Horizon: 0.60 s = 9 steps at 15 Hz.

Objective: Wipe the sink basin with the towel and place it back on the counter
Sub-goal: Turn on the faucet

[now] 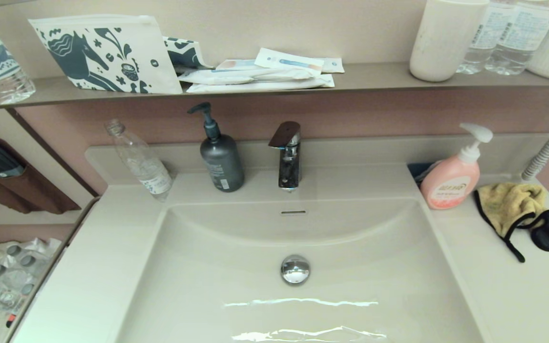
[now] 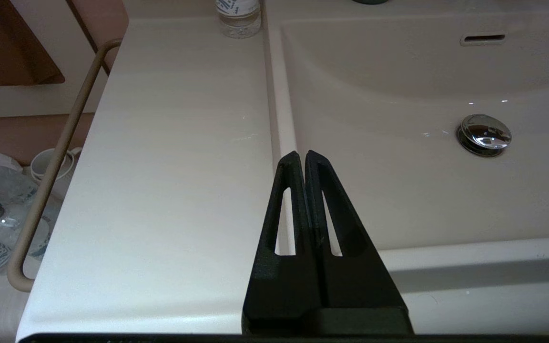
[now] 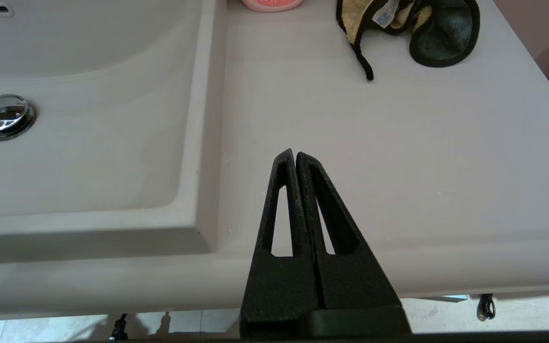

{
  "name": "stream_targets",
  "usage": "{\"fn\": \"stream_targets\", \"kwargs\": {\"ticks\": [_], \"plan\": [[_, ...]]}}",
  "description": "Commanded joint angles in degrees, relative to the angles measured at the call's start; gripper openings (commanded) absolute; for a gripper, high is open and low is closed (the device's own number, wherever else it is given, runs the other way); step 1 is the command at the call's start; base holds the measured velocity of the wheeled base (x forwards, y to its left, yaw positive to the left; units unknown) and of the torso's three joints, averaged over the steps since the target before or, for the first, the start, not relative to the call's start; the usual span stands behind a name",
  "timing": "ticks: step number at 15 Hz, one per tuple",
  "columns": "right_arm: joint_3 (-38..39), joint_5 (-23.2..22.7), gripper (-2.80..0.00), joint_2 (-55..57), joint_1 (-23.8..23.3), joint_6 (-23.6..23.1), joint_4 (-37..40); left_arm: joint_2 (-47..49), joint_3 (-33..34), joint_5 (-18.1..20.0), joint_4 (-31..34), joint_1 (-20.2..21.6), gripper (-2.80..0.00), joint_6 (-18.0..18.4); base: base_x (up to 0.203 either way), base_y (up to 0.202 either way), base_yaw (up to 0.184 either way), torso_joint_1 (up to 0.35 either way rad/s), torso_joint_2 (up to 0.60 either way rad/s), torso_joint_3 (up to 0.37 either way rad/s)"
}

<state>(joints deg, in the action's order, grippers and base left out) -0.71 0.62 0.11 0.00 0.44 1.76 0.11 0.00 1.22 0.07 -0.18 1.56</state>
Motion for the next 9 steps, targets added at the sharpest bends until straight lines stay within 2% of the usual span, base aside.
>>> {"fn": "stream_targets", "kwargs": {"ticks": [1,9], "plan": [[0.0,0.0,-2.80,0.0,0.0,0.0,0.0,0.0,0.0,0.0,0.0,0.0,-2.80,0.0,0.000,0.000,0.000,0.000,0.00,0.000],[0.0,0.0,-2.80,0.0,0.0,0.0,0.0,0.0,0.0,0.0,-0.1,0.0,-2.80,0.0,0.000,0.000,0.000,0.000,0.00,0.000]]}}
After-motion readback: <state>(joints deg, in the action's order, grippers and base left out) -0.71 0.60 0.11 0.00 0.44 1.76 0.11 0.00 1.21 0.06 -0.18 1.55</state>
